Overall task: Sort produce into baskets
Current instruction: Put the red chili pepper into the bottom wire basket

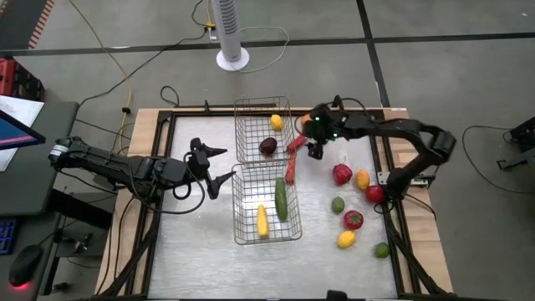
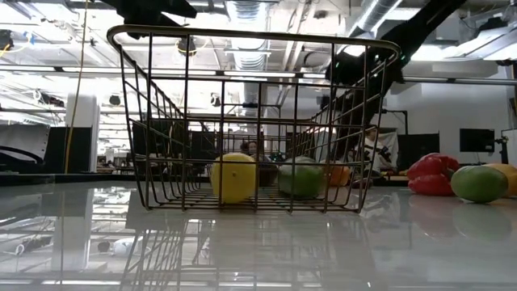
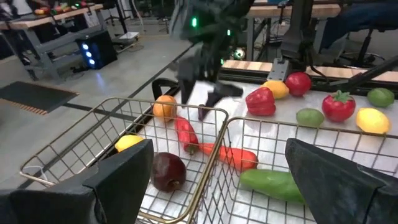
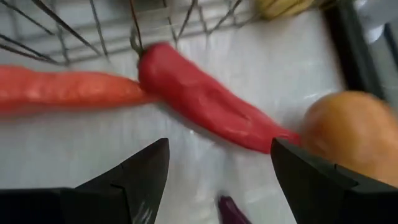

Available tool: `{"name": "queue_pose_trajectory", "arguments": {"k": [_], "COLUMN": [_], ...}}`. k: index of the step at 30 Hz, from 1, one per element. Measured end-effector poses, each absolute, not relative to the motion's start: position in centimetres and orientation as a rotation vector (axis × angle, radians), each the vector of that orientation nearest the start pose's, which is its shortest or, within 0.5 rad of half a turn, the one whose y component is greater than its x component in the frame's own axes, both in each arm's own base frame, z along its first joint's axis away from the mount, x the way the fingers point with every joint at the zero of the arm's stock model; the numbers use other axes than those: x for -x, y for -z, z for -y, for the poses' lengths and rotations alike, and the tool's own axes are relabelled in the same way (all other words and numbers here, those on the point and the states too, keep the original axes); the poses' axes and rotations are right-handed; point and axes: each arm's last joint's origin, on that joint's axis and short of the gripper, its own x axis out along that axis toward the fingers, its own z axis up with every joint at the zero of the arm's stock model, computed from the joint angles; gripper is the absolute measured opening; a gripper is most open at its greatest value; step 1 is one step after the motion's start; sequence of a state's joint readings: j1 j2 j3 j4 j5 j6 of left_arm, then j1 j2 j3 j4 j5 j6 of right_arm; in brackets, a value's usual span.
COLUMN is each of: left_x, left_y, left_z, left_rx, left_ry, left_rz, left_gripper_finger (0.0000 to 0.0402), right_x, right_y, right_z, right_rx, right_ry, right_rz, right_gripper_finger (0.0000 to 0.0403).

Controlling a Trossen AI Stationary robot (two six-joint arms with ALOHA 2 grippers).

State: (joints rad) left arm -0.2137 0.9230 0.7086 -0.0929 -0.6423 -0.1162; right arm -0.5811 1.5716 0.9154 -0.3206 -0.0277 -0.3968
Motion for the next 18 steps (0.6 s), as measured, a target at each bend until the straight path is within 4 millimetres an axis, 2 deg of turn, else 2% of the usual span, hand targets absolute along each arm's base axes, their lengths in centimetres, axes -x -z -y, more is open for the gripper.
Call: {"name": "queue_pose_trajectory", "arguments": {"k": [3,10,18], "left_x": [-19.9,-19.9,-19.9], "left_y": [-29.3,-29.3,-29.3], "left_z": [2.5,2.5,2.5], "left_rx": [-0.017,-0.015,-0.015], "left_ry": [-0.454,-0.453,-0.451], "left_rz": [-0.255,-0.255,-0.257], "left_gripper_finger": [0.0352,0.0352,0.0352], "right_x": [-26.2,-28.0,-27.4], "right_y": [-17.3,-17.4,-17.4], "right_z": [17.5,18.6,19.5], "right_rx": [0.055,0.109,0.055], "right_ry": [0.3,0.273,0.201], "right_rz": [-1.059,-1.038,-0.986], "right_gripper_finger": [0.0306,0.0306,0.0306]}}
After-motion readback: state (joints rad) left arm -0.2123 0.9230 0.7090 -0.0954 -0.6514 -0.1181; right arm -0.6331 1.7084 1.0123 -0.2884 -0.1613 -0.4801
